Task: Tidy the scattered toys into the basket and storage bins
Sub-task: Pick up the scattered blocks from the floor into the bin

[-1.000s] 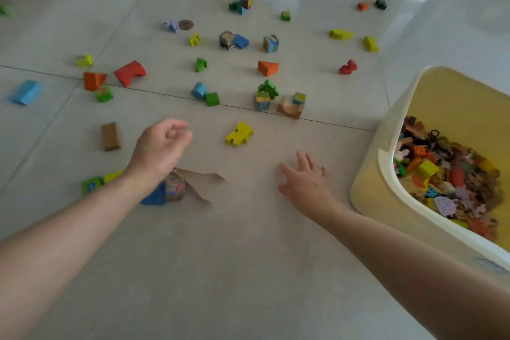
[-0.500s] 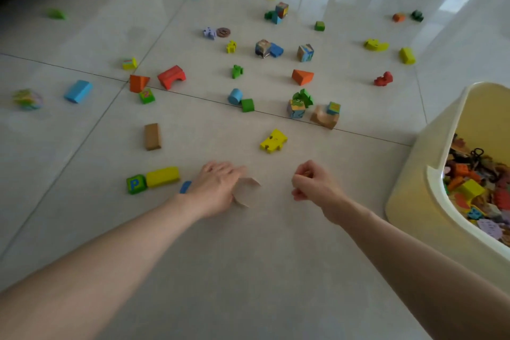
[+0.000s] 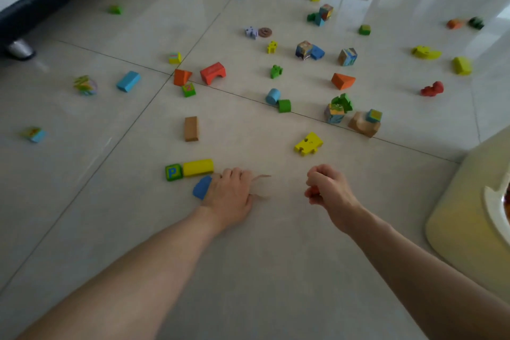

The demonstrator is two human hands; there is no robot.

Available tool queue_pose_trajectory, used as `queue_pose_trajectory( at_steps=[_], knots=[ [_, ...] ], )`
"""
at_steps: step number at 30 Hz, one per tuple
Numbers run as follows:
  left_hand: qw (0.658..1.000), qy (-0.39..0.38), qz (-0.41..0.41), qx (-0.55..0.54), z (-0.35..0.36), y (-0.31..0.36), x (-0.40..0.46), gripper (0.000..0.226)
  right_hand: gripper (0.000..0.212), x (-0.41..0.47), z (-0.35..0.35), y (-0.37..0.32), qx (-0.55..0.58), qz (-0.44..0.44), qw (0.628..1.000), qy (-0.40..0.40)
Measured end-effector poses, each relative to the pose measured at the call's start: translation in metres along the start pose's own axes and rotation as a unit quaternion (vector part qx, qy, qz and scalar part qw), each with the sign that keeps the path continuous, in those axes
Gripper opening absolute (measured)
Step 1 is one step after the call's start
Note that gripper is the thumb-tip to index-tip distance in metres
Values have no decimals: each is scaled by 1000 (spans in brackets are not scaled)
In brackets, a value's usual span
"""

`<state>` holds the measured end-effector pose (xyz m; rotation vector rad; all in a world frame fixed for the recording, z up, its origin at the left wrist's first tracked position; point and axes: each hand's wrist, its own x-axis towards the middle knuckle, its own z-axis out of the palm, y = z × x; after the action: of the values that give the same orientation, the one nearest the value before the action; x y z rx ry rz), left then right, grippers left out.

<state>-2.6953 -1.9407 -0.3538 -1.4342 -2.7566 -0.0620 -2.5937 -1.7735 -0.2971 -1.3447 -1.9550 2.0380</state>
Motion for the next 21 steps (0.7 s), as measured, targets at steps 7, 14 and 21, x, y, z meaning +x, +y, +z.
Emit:
queue_pose_trajectory(
  at_steps=[7,14,21],
  knots=[
    [717,-14,-378,-586,-59,-10,36,26,22,-4,8,0,2,-25,999,-29],
    [633,-92,-378,-669,-151,-88,12,17,24,-12,80,-2,-340,-171,913,-145],
    [570,-92,-402,-711,-162,-123,-54,25,71,-11,173,11,-500,-215,818,-187]
  ],
)
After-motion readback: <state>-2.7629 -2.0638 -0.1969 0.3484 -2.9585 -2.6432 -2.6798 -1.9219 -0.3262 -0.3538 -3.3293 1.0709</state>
